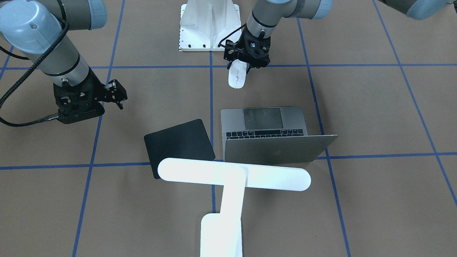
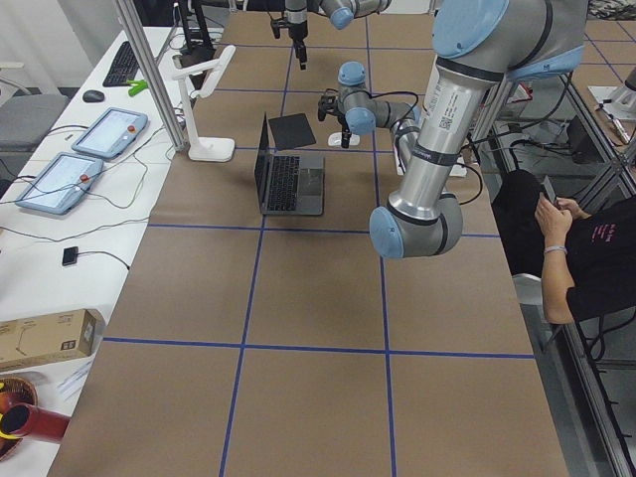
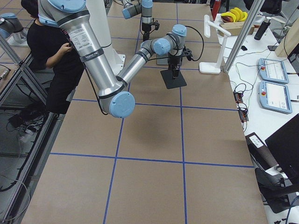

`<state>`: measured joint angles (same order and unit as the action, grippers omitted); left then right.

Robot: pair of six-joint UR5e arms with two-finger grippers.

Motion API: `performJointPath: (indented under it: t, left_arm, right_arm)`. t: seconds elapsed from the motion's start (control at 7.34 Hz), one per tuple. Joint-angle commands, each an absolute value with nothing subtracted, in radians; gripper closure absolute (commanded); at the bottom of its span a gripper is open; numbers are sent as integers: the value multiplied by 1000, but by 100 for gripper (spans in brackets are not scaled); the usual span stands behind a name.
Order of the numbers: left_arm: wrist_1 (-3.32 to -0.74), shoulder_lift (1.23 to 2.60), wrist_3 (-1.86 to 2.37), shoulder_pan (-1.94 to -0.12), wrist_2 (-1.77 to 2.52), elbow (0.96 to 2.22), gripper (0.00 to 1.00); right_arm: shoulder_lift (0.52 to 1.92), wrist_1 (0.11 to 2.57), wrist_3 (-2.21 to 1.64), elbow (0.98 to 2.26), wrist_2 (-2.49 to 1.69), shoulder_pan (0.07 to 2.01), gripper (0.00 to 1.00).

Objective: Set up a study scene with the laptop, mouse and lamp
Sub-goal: 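Carry the white mouse with the left gripper over the black pad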

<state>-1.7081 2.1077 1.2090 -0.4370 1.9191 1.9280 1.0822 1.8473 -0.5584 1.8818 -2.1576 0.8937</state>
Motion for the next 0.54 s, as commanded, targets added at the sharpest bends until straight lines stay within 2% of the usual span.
performJointPath:
  t: [0.0, 0.41]
  left_arm:
    - [-1706, 2238, 1206, -437, 1899, 1818, 34]
    - [-1707, 2383, 1209, -451, 1871, 1660, 33]
  right_arm:
    - [1098, 1830, -558, 1882, -2158, 894, 1]
    - [1098, 1830, -558, 1882, -2160, 896, 1]
